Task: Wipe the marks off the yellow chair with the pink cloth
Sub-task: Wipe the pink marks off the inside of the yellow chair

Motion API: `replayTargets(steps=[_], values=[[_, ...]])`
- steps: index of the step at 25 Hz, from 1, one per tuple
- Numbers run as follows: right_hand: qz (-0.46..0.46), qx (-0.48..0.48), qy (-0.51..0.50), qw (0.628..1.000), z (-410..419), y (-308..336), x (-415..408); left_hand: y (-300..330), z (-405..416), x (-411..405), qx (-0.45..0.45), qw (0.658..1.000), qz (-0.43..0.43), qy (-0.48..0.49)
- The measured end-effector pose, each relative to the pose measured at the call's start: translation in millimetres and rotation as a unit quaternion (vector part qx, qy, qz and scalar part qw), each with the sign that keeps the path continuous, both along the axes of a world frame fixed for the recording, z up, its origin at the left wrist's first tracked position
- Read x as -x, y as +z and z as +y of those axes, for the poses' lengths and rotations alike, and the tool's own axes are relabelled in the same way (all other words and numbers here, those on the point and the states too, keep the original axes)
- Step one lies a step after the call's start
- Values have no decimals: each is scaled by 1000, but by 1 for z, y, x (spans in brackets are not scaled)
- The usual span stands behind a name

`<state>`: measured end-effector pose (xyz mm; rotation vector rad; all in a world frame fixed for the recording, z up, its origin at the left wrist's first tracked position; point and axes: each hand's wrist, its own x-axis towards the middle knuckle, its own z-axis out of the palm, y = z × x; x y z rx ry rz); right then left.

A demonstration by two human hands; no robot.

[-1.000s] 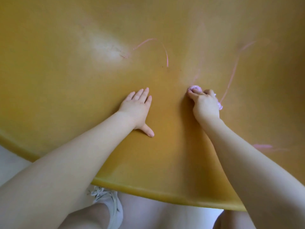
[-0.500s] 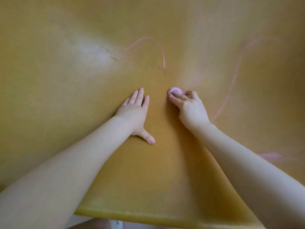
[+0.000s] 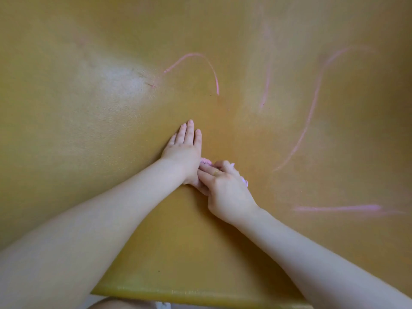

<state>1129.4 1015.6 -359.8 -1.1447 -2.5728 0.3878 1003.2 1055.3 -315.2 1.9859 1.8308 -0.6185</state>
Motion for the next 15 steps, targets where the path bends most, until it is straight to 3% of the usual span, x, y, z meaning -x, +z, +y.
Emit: replayTargets(steps=[2,6,9,15], values=[[6,-13,0,1000,17,-1,-18,1,-1,-1,8,1000,10,-4],[-74,-28,-165,983,93,11,-65,2,-1,-4,24,999,23,4],[-96,5,-205,974,89,11,-63,1,1,-5,23,1000,20,7],[-10,54,-11,998,-43,3,-67,4,-2,-5,15,1000,1,22]])
